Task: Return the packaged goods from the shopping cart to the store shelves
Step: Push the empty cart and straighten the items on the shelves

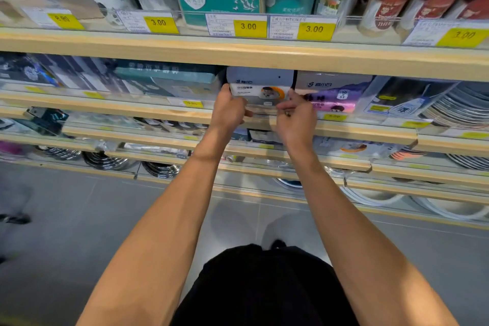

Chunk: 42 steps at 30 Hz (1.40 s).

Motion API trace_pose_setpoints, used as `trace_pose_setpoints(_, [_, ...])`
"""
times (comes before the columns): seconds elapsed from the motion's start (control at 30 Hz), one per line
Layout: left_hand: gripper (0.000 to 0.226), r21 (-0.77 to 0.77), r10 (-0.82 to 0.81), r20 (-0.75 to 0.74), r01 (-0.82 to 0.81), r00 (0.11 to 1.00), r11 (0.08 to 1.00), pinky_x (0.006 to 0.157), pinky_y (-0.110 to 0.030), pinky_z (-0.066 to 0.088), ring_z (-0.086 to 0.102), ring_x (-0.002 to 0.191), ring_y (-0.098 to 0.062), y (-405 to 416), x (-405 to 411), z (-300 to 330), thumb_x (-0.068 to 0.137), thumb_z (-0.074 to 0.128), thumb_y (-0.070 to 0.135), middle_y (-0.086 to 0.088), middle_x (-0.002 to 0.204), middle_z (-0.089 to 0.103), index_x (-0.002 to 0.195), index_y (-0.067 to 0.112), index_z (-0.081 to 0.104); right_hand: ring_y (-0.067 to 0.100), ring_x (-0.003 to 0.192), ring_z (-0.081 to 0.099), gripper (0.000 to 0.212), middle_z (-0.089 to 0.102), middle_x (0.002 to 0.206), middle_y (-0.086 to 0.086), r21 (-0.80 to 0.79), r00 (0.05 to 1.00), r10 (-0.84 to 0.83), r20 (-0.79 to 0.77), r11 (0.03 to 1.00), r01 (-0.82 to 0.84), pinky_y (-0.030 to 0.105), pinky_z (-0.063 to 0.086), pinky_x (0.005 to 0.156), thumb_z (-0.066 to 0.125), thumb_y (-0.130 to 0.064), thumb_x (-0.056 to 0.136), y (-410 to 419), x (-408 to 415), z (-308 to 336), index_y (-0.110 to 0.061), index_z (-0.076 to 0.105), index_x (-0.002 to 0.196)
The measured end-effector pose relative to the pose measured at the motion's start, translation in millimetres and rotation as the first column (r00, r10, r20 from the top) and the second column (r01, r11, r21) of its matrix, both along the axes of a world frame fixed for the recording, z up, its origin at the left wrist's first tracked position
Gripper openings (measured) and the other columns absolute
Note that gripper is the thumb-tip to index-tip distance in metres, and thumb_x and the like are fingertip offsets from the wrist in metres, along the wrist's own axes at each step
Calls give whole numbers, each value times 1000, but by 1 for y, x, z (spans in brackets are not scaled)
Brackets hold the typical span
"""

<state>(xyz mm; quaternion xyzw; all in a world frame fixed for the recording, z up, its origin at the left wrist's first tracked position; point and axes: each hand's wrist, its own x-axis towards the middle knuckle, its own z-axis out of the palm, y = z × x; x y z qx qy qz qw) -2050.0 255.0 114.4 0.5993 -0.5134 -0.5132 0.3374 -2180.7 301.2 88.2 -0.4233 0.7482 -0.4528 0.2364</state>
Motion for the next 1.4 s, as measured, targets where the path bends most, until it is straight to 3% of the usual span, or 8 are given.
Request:
trace_pose_setpoints(0.17, [22, 13, 58, 7, -58, 998, 998, 55, -25, 44, 69, 66, -17, 2, 1, -7, 91, 48, 12, 3, 102, 67, 111, 19, 56, 17, 103, 67, 27, 66, 130, 7, 16, 995, 65, -81, 998, -64, 35, 55, 92, 60, -10, 91, -1, -1, 0, -5, 68, 116])
trace_pose_setpoints(0.4, [29, -100, -15, 271, 44, 963, 994, 77, -48, 60, 71, 85, -28, -1, 18, -22, 85, 47, 39, -2, 100, 66, 100, 20, 63, 6, 81, 64, 22, 74, 97, -3, -9, 987, 0, -163, 1000, -1, 6, 42, 67, 59, -16, 94, 19, -14, 5, -14, 69, 113])
trace_pose_setpoints(0.57, [36, -164, -120, 429, 207, 895, 964, 84, -40, 58, 72, 79, -20, 16, 31, -23, 93, 48, 42, -3, 87, 77, 89, 21, 76, 7, 78, 63, 12, 67, 83, -7, -51, 994, 15, -111, 998, -21, 21, 51, 72, 62, -17, 92, 23, -7, 4, -14, 70, 101])
trace_pose_setpoints(0.73, [62, 70, 115, -21, -113, 993, 991, 77, -38, 57, 74, 78, -21, 41, 62, -39, 92, 44, 65, -5, 82, 77, 87, 11, 75, 10, 78, 64, 14, 67, 86, -5, -41, 992, 80, -93, 996, -84, 31, 56, 76, 64, -19, 90, 25, 2, -3, -15, 70, 103])
trace_pose_setpoints(0.87, [65, 227, 454, -321, -398, 831, 889, 69, -39, 58, 66, 68, -24, 22, 102, -34, 88, 35, 76, -9, 76, 63, 81, 16, 58, 11, 74, 64, 33, 67, 104, -4, -28, 933, 260, -248, 961, -275, 31, 56, 75, 74, -20, 83, 10, 32, 2, -21, 64, 115])
trace_pose_setpoints(1.07, [61, 266, 589, -346, -525, 730, 808, 72, -43, 63, 69, 90, -24, -25, 130, -1, 84, 66, 55, -9, 109, 63, 121, 17, 37, 23, 101, 64, 81, 45, 140, -4, 68, 771, 412, -485, 897, -436, 41, 56, 81, 85, -24, 72, -24, 88, 8, -26, 41, 140])
trace_pose_setpoints(1.23, [46, 191, 717, -376, -708, 587, 680, 60, -33, 61, 63, 94, -24, -53, 178, -2, 96, 50, 44, -7, 111, 58, 132, 17, 38, 23, 106, 61, 70, 51, 129, -2, -10, 866, 324, -380, 935, -354, 39, 54, 81, 86, -27, 70, -45, 119, 1, -24, 50, 129])
trace_pose_setpoints(1.4, [28, 193, 570, -527, -564, 631, 803, 66, -28, 58, 63, 91, -22, -53, 212, -24, 100, 44, 34, -3, 109, 62, 117, 17, 58, 9, 96, 53, 51, 55, 116, 1, -217, 953, 218, -209, 940, -262, 21, 48, 74, 87, -18, 67, -41, 127, -15, -15, 53, 105])
